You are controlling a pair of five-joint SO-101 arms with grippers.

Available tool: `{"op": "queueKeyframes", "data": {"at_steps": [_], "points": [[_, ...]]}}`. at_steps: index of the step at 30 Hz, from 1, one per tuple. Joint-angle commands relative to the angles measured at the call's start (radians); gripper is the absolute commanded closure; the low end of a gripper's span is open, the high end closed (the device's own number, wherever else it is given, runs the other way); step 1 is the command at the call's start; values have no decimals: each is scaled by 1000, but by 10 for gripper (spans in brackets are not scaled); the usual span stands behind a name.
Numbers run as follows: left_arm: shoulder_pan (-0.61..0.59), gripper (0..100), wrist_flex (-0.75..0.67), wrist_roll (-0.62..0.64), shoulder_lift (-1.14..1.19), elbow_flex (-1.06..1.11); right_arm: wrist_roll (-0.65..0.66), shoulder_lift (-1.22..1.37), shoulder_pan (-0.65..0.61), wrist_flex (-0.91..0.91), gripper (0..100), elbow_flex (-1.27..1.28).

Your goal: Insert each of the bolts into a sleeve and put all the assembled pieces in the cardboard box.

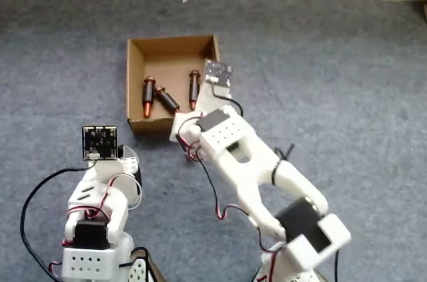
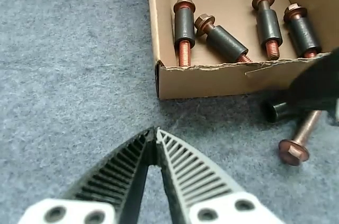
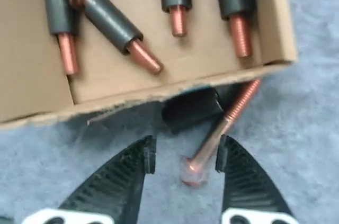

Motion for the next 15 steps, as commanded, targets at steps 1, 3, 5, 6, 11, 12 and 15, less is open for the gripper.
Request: {"op": "queueKeyframes", "data": {"at_steps": [1, 3, 5, 6, 11, 12, 15], "points": [[-5, 993, 3, -6, -7, 19, -54, 30, -10, 7, 836, -110], [-5, 993, 3, -6, -7, 19, -81, 39, -7, 7, 836, -142], [-5, 993, 3, -6, -7, 19, -104, 41, -7, 7, 836, -159], [-5, 993, 3, -6, -7, 19, -118, 42, -7, 7, 836, -162], [-5, 993, 3, -6, -7, 19, -160, 44, -5, 2, 836, -159], [-5, 993, 3, -6, -7, 19, -160, 44, -4, 2, 836, -159], [-5, 993, 3, -6, -7, 19, -160, 45, -4, 5, 836, -150]]}}
